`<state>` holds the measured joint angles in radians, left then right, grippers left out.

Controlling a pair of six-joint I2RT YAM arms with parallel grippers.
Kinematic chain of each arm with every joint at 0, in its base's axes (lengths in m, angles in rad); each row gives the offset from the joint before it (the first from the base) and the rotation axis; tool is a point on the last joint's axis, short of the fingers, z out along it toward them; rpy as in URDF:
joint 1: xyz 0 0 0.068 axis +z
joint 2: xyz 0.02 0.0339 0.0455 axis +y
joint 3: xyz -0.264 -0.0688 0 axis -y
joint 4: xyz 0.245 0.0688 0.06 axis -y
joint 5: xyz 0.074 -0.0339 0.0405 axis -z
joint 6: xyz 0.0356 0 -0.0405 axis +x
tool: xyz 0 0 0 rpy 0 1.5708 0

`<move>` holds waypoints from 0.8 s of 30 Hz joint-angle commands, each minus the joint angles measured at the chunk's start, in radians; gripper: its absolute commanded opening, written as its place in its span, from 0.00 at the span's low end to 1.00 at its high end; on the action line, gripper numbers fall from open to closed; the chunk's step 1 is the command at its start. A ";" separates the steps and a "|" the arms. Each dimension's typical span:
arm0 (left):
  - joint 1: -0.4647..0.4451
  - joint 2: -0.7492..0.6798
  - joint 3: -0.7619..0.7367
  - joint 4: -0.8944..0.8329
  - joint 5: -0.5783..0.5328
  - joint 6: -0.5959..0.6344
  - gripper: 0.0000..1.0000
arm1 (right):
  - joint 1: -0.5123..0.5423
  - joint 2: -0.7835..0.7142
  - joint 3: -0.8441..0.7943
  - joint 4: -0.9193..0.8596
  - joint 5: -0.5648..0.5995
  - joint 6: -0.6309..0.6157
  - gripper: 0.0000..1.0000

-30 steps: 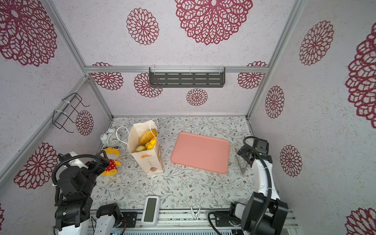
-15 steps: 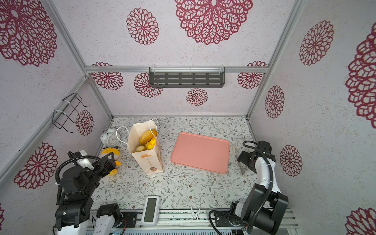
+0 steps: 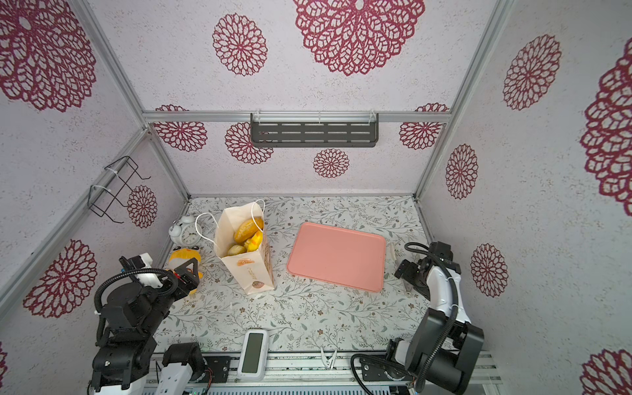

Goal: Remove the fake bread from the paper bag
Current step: 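Lower the right gripper over the silver tongs and close on their handles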

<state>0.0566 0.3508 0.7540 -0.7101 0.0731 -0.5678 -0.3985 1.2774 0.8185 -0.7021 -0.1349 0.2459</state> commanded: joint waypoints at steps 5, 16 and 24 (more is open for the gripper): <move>-0.012 -0.006 -0.012 0.037 0.003 0.014 0.97 | 0.013 0.036 -0.003 0.011 0.000 0.013 0.98; -0.018 0.002 -0.012 0.035 -0.002 0.013 0.97 | 0.071 0.183 0.106 0.049 -0.039 0.017 0.92; -0.018 0.005 -0.012 0.034 -0.006 0.013 0.97 | 0.108 0.247 0.180 0.055 -0.013 0.002 0.88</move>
<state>0.0483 0.3489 0.7525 -0.6941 0.0700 -0.5682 -0.3019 1.5181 0.9657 -0.6468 -0.1543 0.2474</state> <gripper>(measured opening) 0.974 0.878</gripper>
